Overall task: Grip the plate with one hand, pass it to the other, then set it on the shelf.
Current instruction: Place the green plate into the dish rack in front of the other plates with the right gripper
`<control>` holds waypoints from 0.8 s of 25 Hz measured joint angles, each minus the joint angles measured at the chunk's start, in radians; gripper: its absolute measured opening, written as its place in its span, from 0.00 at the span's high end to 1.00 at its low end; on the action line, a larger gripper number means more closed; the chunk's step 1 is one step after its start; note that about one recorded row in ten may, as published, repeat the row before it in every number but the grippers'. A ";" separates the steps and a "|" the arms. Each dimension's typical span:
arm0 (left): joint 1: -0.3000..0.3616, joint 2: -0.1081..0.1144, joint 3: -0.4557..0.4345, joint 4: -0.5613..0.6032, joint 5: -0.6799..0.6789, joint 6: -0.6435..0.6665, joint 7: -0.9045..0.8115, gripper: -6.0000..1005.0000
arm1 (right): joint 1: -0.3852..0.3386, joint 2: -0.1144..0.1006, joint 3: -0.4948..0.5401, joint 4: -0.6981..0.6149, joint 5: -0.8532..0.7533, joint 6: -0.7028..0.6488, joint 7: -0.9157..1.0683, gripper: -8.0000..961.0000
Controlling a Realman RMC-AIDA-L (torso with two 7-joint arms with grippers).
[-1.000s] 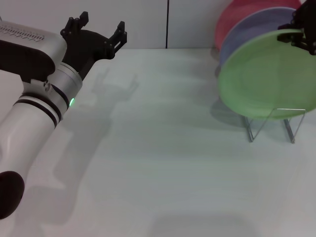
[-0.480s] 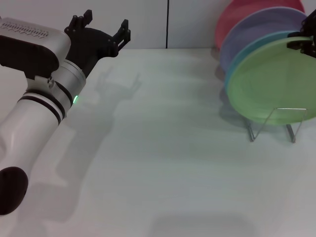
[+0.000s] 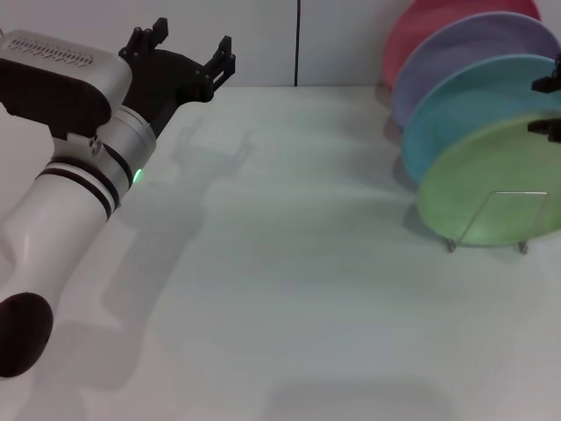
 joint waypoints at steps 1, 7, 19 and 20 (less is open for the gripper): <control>-0.002 0.000 0.000 0.002 0.000 0.000 0.000 0.14 | -0.001 0.001 -0.006 0.004 -0.012 -0.014 0.026 0.69; -0.003 0.000 0.000 0.018 0.001 0.000 0.000 0.14 | -0.015 0.003 -0.025 0.020 -0.014 -0.037 0.091 0.46; -0.004 0.004 0.010 0.023 0.007 -0.001 0.000 0.14 | -0.031 0.004 0.008 -0.086 0.109 0.014 0.224 0.40; -0.004 0.004 0.010 0.023 0.008 -0.001 0.000 0.14 | -0.031 0.003 0.021 -0.098 0.131 0.023 0.233 0.40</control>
